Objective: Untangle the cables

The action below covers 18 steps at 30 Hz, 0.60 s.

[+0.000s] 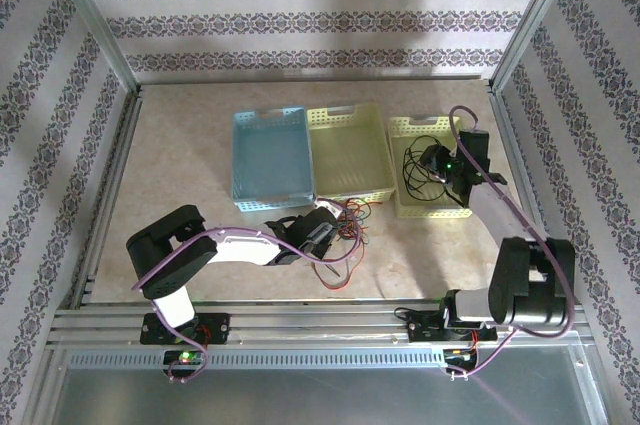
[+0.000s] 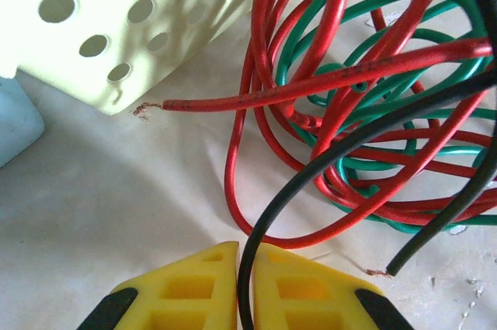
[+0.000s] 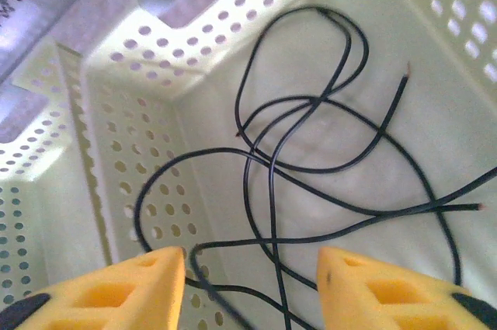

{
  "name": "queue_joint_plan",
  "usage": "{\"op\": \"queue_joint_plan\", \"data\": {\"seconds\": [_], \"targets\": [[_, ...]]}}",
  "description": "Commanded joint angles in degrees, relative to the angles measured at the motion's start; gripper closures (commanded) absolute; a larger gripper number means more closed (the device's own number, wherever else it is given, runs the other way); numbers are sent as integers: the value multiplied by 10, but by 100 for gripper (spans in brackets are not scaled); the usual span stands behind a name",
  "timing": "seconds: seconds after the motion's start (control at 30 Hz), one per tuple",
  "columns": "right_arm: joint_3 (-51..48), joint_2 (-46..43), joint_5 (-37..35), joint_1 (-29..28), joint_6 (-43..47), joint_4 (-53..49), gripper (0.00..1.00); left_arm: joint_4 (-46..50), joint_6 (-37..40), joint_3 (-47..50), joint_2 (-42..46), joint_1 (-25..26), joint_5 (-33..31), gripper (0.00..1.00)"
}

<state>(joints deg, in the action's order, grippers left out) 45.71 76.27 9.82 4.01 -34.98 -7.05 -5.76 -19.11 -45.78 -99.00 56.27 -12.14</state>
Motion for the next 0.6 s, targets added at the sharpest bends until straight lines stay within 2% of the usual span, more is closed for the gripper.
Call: {"op": "queue_joint_plan", "data": {"seconds": [0.0,0.1,0.17,0.4,0.57], "targets": [[2,-67,-41,4,16,-32,49,13,-3,-8,22,2,-6,88],[-11,-118,-48,2,20,-61,49,10,-2,-5,26,2,-6,88],[-26,-148,-24,-11,17,-67,50,6,-2,-2,31,2,-5,88],[-79,-170,162,-148,39,-75,52,-2,-1,3,37,2,-1,88],[-118,-152,198,-217,33,-87,53,-3,-2,5,43,2,3,88]]}}
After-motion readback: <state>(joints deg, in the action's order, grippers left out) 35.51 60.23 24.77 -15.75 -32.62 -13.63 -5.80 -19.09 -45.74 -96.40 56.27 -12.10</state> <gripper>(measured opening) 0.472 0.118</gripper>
